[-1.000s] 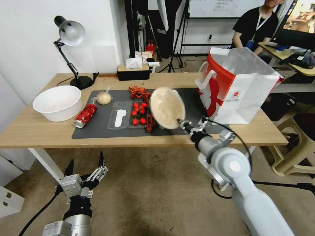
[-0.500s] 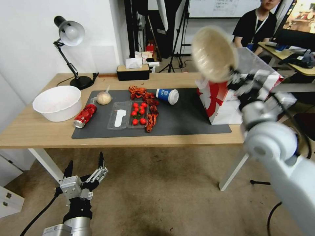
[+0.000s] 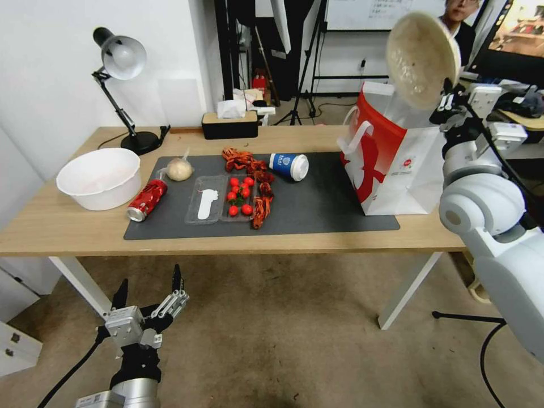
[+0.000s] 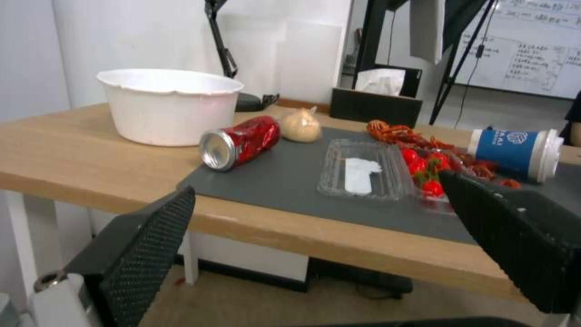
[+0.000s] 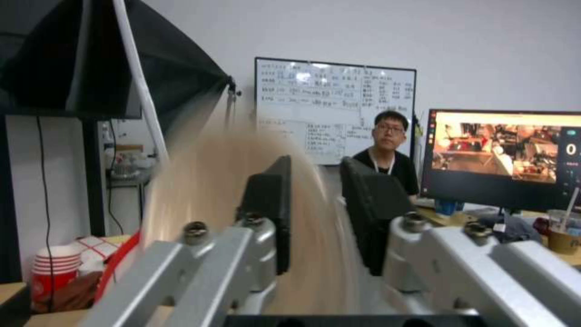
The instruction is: Pick up the trash from the table and place it into the takeout bag.
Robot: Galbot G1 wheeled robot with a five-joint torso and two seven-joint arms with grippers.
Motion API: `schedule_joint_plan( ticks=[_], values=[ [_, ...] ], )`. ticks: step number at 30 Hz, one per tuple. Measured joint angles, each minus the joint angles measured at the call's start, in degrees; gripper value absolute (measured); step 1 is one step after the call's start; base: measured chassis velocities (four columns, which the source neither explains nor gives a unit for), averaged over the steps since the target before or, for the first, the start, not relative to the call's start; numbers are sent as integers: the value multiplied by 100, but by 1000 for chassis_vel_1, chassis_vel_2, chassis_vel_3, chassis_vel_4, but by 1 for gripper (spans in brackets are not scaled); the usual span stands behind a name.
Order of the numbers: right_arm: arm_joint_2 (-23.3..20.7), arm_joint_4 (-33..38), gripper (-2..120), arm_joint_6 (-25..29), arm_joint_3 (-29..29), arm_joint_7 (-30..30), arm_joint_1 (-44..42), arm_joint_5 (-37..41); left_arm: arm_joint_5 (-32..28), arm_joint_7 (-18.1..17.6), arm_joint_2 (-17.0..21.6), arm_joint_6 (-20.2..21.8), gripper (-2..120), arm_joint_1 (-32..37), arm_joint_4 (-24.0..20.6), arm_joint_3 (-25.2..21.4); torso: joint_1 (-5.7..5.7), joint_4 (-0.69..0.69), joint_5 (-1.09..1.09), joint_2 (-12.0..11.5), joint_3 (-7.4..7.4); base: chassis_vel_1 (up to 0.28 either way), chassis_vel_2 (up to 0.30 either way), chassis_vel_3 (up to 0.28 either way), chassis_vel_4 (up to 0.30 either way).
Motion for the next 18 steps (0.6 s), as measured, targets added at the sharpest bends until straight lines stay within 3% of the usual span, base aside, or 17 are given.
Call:
schedule_joint_plan(
  ticks=[12, 18],
  values=[
    [229, -33, 70, 251, -87, -275, -14, -14, -56, -18, 71, 33, 100, 38, -122, -73, 0, 1, -1, 0, 0, 0, 0, 0, 0],
    [212, 311, 94, 402, -100, -556, -157, 699, -59, -24, 54, 31, 100, 27, -107, -72, -1, 0, -1, 0, 0, 0, 0, 0, 0]
  ],
)
